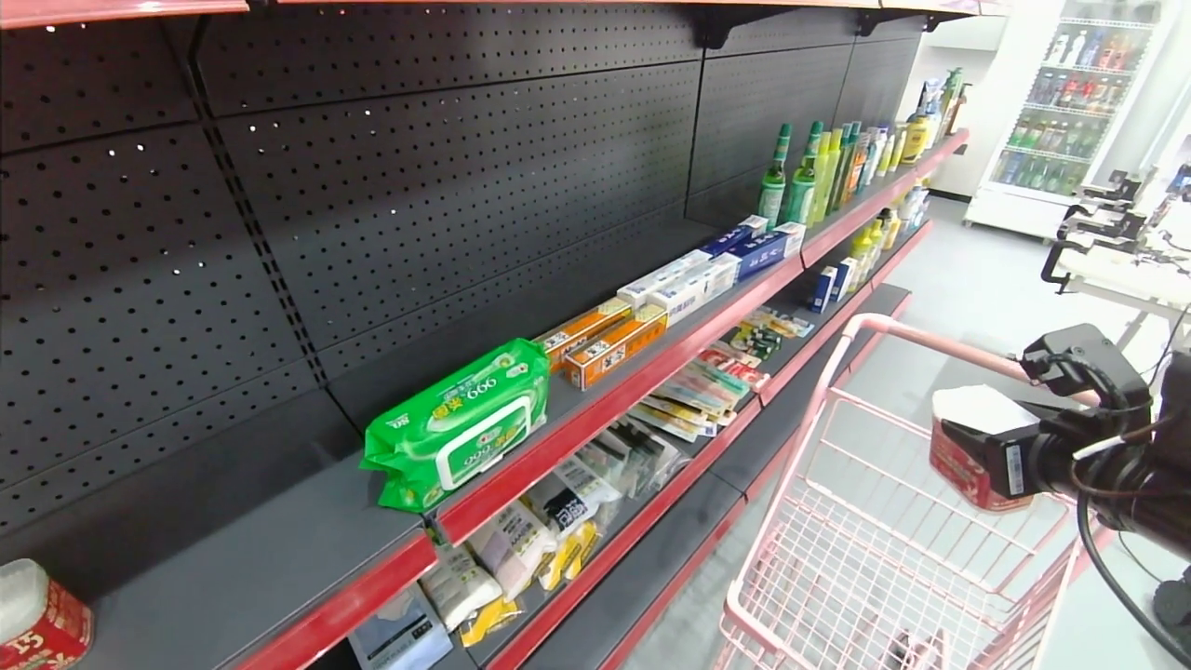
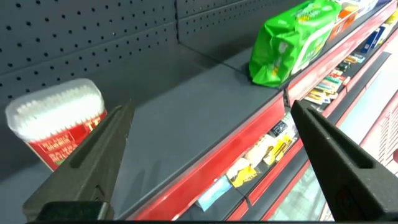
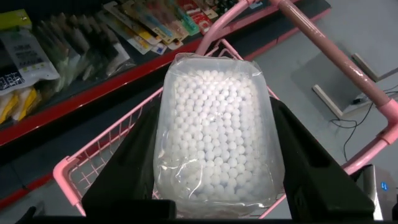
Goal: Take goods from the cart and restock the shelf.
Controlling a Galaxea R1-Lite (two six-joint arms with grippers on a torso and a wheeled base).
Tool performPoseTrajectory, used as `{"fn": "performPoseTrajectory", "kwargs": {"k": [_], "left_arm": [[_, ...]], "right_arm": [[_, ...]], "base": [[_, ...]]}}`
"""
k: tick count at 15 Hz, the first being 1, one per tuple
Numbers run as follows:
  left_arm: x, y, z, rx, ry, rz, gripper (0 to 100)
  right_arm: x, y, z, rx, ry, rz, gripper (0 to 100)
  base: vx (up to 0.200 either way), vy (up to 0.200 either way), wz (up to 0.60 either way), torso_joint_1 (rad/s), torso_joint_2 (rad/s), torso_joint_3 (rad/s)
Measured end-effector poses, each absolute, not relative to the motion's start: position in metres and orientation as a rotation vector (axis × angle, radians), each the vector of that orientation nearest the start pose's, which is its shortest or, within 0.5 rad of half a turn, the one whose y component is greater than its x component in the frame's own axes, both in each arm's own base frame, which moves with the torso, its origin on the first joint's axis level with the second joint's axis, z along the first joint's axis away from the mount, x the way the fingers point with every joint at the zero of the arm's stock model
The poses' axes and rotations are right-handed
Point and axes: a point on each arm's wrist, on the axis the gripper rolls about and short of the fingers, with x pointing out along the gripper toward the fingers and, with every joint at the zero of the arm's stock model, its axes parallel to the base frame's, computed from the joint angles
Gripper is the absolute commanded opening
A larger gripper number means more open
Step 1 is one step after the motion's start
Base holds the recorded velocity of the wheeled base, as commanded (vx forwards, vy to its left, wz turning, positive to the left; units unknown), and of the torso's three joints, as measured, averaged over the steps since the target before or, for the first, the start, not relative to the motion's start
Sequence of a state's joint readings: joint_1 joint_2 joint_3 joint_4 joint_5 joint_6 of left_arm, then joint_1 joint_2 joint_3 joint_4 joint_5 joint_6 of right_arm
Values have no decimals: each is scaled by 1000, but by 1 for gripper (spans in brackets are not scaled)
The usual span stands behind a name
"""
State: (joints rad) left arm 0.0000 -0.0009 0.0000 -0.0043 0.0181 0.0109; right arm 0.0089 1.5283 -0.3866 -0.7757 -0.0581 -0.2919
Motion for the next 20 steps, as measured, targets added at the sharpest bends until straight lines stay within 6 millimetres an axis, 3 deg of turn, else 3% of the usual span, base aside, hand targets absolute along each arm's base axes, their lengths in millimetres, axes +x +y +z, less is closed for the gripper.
{"fn": "performPoseTrajectory", "kwargs": {"k": [13,20], "left_arm": [[-23,0,76,11,-5,18,100],[-23,0,76,11,-5,18,100]], "right_arm": [[228,0,140,-327,356,-6,0],[219,0,147,-339,322,-8,0]], "base": [[0,0,0,76,-166,-88],[0,0,600,2,4,2]]}}
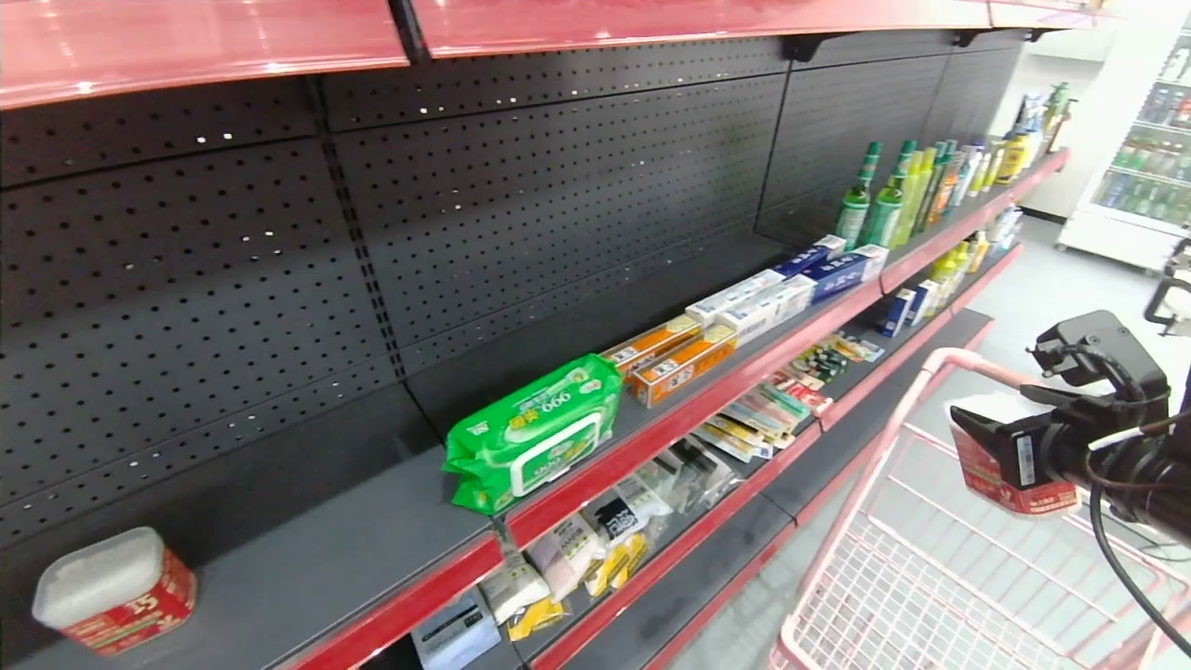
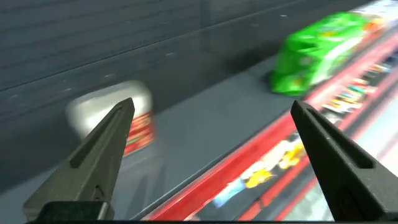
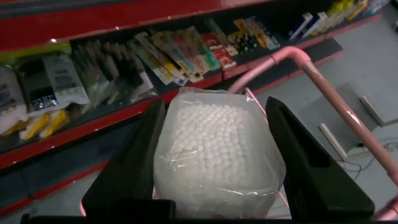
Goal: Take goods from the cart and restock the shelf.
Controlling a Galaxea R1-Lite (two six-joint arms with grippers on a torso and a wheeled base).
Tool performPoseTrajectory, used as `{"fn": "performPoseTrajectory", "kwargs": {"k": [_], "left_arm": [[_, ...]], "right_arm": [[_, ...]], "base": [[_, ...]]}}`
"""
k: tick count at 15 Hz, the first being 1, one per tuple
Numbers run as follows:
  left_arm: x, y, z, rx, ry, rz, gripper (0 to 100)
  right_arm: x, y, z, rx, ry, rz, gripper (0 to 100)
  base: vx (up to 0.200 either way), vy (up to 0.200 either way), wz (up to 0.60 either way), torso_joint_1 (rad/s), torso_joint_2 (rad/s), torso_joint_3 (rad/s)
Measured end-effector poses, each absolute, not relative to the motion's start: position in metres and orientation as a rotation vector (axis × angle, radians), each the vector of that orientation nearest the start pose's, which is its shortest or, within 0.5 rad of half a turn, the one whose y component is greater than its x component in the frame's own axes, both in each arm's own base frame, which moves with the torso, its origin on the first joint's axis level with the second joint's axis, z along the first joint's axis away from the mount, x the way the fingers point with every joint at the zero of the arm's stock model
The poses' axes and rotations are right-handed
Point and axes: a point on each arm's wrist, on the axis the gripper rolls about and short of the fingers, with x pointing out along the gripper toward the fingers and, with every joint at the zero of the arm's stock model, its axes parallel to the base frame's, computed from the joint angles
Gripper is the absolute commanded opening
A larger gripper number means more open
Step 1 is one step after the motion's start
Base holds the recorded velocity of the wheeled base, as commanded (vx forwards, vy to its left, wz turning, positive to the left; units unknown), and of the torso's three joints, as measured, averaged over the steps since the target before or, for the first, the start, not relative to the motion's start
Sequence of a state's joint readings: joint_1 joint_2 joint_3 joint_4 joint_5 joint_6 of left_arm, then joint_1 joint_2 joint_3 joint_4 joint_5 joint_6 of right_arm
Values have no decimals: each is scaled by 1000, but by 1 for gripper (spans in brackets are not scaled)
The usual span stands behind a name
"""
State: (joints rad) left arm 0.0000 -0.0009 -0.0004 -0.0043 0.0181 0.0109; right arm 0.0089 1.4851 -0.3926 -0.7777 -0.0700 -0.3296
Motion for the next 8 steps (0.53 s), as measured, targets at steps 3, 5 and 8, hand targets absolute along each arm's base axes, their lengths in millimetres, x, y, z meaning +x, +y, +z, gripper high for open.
{"fn": "performPoseTrajectory", "kwargs": {"k": [3,5,8], "left_arm": [[-23,0,76,11,-5,18,100],[-23,0,76,11,-5,18,100],[-23,0,76,10,-5,18,100]], "right_arm": [[216,0,151,-342,305,-13,0],[214,-1,154,-345,292,-23,0],[210,-2,158,-346,275,-40,0]], "base": [[0,0,600,-4,-1,4],[0,0,600,2,0,2],[0,0,600,1,2,4]]}}
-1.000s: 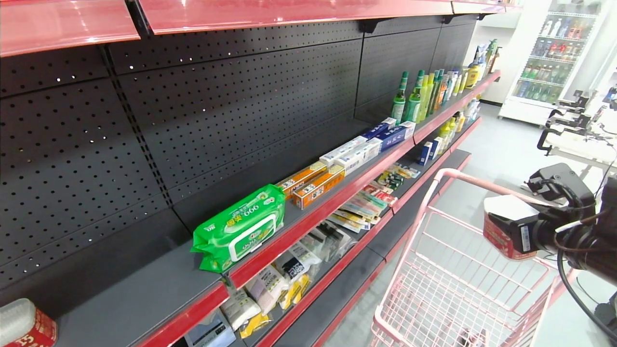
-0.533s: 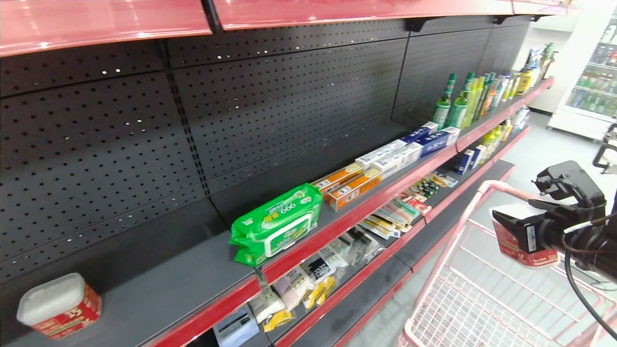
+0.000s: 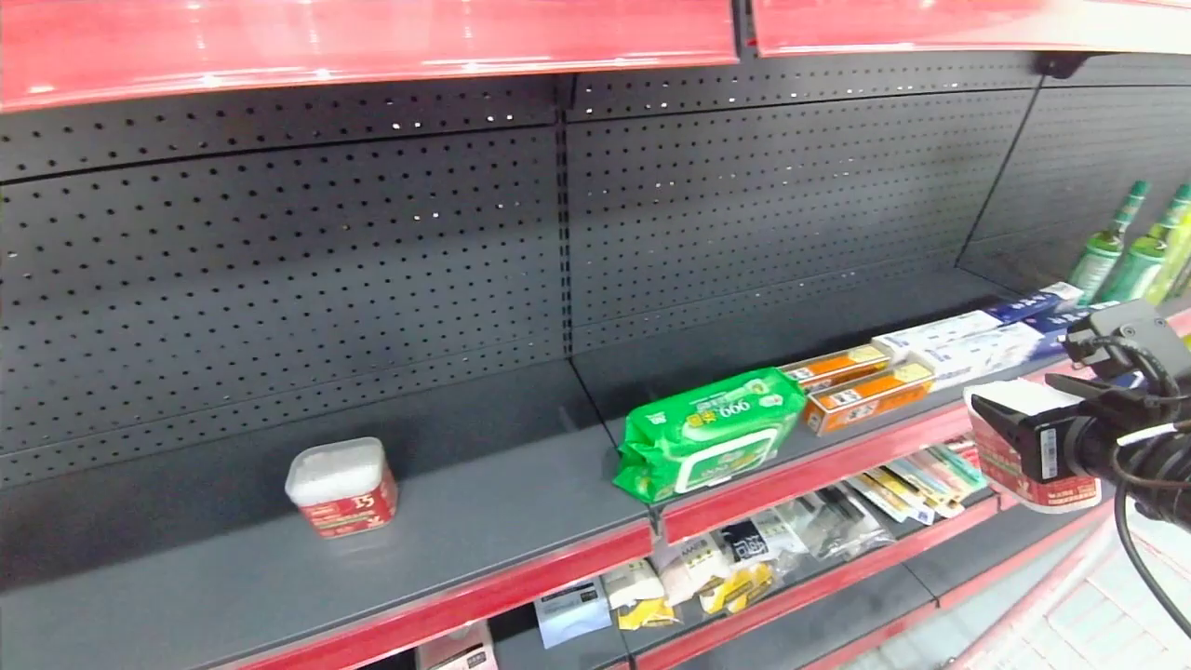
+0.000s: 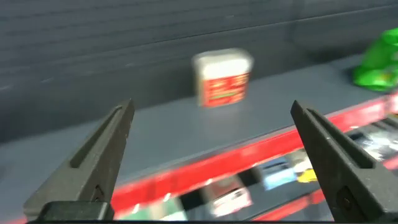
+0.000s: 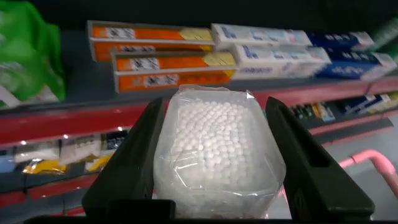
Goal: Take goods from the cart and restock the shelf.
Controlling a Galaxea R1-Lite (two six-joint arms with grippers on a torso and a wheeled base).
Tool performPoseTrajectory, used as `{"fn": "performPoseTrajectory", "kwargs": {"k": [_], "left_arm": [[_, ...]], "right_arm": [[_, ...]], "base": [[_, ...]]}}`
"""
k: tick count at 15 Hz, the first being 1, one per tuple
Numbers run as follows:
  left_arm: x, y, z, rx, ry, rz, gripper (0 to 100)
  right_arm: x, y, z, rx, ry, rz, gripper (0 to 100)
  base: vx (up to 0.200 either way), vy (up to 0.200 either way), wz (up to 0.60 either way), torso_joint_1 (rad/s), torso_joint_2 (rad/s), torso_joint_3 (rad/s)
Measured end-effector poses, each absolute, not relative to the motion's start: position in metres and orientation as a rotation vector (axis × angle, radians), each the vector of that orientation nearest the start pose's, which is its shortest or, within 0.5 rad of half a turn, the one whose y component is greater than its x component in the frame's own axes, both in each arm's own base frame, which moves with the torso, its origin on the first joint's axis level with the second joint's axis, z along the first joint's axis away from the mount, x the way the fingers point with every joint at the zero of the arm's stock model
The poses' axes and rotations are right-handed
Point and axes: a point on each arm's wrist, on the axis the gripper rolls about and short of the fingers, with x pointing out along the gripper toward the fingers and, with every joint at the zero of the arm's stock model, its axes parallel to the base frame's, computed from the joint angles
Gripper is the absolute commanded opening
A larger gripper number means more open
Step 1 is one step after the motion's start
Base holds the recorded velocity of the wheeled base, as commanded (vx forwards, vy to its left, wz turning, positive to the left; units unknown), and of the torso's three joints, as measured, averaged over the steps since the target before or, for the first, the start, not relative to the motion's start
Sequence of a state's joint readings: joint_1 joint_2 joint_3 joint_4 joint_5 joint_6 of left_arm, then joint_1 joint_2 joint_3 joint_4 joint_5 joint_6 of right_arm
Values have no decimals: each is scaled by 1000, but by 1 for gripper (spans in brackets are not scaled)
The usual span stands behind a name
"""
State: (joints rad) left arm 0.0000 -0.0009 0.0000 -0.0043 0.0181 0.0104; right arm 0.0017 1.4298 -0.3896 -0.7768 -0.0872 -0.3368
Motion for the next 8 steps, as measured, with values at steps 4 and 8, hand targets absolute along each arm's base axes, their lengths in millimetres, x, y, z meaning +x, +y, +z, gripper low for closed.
{"fn": "performPoseTrajectory", "kwargs": {"k": [4,8], "left_arm": [[-23,0,76,11,-5,17,100],[-23,0,76,10,-5,17,100]], "right_arm": [[203,-9,165,-361,253,-112,0],[190,-11,164,-359,251,-129,0]], "base": [[0,0,0,0,0,0],[0,0,150,2,-1,1]]}}
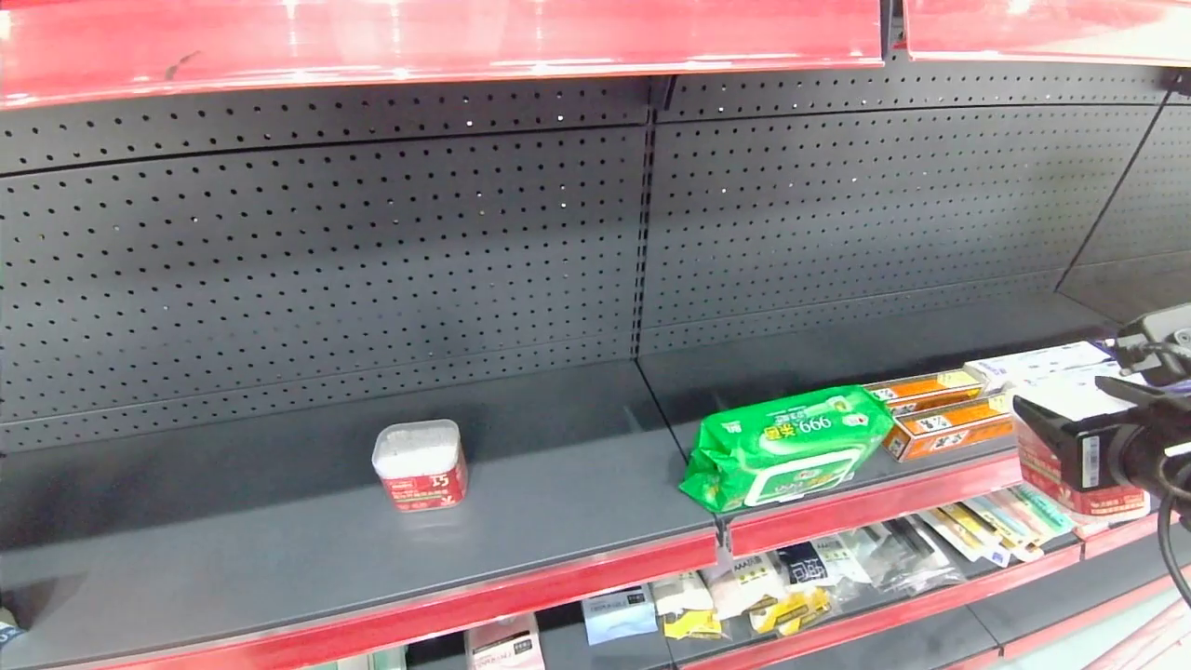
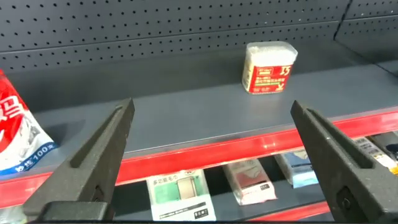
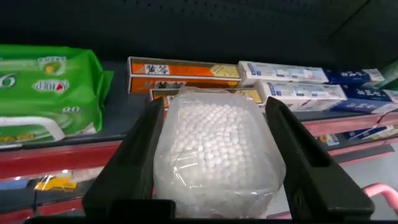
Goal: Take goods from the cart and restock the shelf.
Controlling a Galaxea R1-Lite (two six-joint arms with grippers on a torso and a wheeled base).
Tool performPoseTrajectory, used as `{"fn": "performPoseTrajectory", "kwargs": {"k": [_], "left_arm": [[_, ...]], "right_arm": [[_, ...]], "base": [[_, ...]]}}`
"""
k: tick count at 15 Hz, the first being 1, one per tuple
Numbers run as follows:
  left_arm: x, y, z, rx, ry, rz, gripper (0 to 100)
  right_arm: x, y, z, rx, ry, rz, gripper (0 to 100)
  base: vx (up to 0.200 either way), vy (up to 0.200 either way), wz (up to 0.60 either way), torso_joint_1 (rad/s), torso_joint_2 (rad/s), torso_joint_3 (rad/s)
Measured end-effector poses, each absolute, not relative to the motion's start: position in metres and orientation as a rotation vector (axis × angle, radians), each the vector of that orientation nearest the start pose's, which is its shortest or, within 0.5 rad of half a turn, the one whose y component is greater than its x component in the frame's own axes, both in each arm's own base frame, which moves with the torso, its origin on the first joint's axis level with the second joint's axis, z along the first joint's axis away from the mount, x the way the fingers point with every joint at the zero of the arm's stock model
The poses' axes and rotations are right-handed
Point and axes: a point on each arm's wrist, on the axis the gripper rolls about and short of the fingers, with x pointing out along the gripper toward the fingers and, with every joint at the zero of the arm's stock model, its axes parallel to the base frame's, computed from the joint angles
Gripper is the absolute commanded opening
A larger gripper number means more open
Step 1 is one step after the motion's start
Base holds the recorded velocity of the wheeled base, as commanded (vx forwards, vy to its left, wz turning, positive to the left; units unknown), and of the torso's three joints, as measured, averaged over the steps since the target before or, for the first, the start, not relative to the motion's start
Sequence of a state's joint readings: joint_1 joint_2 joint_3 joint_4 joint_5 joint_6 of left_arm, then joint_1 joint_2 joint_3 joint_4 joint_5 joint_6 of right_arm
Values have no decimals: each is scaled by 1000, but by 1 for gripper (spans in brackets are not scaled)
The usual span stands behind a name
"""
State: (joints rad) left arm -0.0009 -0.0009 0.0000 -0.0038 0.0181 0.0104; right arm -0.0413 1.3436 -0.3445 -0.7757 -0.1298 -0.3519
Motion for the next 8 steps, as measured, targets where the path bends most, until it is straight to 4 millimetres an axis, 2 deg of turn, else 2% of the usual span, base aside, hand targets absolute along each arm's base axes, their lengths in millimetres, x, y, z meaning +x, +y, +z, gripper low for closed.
{"fn": "performPoseTrajectory", "kwargs": {"k": [5,8], "left_arm": [[-23,0,76,11,-5,18,100],[-23,0,76,10,-5,18,100]], "right_arm": [[185,-11,165,-358,240,-135,0],[181,-14,167,-356,228,-154,0]], "base": [[0,0,600,0,3,1],[0,0,0,0,0,0]]}}
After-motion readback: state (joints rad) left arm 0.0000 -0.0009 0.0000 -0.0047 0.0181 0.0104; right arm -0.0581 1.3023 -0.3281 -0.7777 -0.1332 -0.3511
